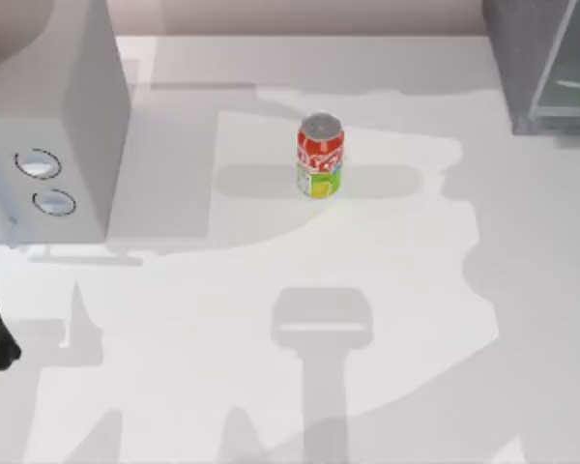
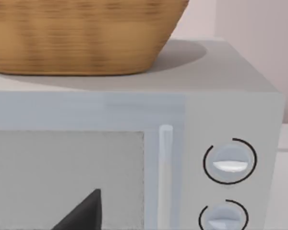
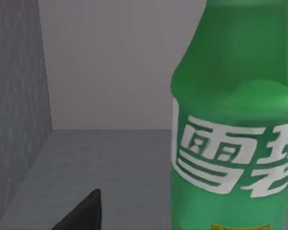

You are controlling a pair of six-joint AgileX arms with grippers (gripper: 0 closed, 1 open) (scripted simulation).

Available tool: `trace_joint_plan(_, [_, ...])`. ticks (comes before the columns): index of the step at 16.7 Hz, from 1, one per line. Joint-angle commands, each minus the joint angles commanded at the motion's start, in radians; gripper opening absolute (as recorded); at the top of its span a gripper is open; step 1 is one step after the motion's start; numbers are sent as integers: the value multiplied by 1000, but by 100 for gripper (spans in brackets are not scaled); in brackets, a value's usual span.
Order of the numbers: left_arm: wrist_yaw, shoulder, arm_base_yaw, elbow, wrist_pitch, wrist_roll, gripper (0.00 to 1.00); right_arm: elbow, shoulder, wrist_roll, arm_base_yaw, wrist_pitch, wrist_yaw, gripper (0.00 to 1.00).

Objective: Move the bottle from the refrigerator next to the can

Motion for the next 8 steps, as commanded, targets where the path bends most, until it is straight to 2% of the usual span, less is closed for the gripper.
trace_joint_plan(8, [0,0,0,0,0,0,100,252,127,-1,17,-122,19,100])
